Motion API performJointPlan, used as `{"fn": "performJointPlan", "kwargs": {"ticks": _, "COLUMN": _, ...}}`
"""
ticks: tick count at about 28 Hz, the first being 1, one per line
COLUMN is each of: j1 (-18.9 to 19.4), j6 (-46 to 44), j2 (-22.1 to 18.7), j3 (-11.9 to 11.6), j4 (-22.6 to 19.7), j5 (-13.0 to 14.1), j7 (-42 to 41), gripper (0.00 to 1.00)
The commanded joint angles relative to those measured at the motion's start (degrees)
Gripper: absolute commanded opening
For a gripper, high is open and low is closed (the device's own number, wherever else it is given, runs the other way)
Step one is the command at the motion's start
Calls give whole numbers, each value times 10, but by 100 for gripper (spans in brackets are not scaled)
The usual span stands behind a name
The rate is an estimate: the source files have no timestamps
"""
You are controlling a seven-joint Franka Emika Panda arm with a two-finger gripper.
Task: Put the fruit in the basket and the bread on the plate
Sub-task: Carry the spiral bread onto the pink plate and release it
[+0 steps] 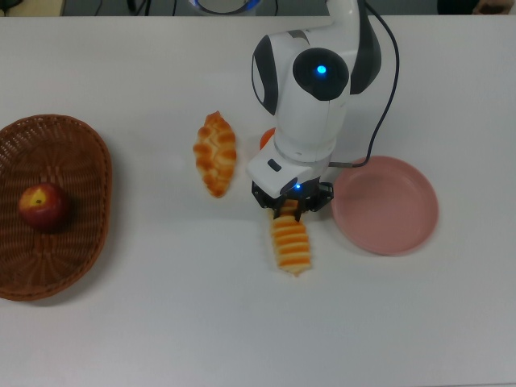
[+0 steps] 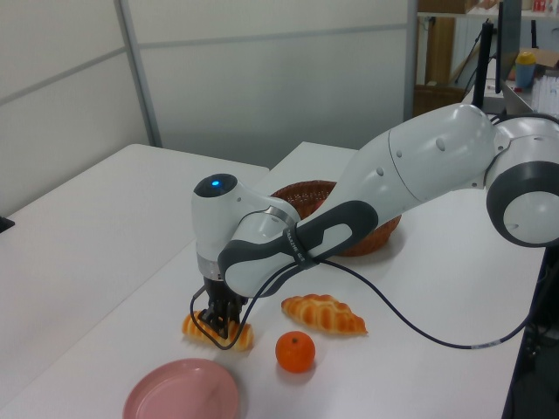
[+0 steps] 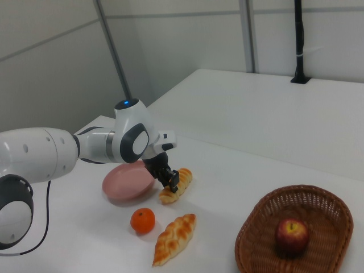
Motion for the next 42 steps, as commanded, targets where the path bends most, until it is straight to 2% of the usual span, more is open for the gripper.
{"fn": "performJointPlan", "kwargs": {"ticks": 1, "j1": -1, "j6": 2, "j2": -12, "j3": -3, "j4": -3, "j5": -7, "j7": 13, "gripper": 0}}
{"fn": "performJointPlan", "kwargs": {"ticks": 12, "j1": 3, "j6": -65, "j2": -71, "j3": 0, "j4": -5, "j5": 3, "j7": 33, "gripper": 0}}
{"fn": "performJointPlan", "kwargs": {"ticks": 14, "j1": 15, "j6": -90, "j2": -85, "j3": 1, "j4": -5, "j5": 16, "j7": 35, "gripper": 0}}
{"fn": "performJointPlan", "kwargs": {"ticks": 18, "j1": 49, "j6": -102, "j2": -95, "j3": 7, "j4": -4, "j5": 23, "j7": 56, "gripper": 0}}
{"fn": "performJointPlan", "kwargs": {"ticks": 24, "j1": 98, "j6": -96, "j2": -87, "j3": 9, "j4": -2, "j5": 14, "j7": 92, "gripper": 0}}
{"fn": "performJointPlan", "kwargs": {"ticks": 27, "j1": 107, "j6": -95, "j2": -81, "j3": 9, "j4": -1, "j5": 10, "j7": 99, "gripper": 0}}
{"fn": "performJointPlan", "kwargs": {"ticks": 34, "j1": 120, "j6": -36, "j2": -46, "j3": 9, "j4": 0, "j5": -28, "j7": 134, "gripper": 0}}
{"fn": "performJointPlan", "kwargs": {"ticks": 35, "j1": 120, "j6": -33, "j2": -44, "j3": 9, "j4": 0, "j5": -30, "j7": 135, "gripper": 2}}
{"fn": "performJointPlan", "kwargs": {"ticks": 36, "j1": 119, "j6": -32, "j2": -42, "j3": 8, "j4": 0, "j5": -30, "j7": 135, "gripper": 8}}
{"fn": "performJointPlan", "kwargs": {"ticks": 37, "j1": 119, "j6": -32, "j2": -40, "j3": 8, "j4": 0, "j5": -30, "j7": 135, "gripper": 19}}
{"fn": "performJointPlan", "kwargs": {"ticks": 38, "j1": 119, "j6": -32, "j2": -40, "j3": 7, "j4": 0, "j5": -30, "j7": 134, "gripper": 37}}
{"fn": "performJointPlan", "kwargs": {"ticks": 39, "j1": 119, "j6": -32, "j2": -40, "j3": 6, "j4": 0, "j5": -30, "j7": 134, "gripper": 61}}
{"fn": "performJointPlan", "kwargs": {"ticks": 40, "j1": 119, "j6": -33, "j2": -40, "j3": 6, "j4": 0, "j5": -31, "j7": 134, "gripper": 100}}
{"fn": "performJointPlan", "kwargs": {"ticks": 42, "j1": 119, "j6": -33, "j2": -40, "j3": 6, "j4": -1, "j5": -41, "j7": 133, "gripper": 100}}
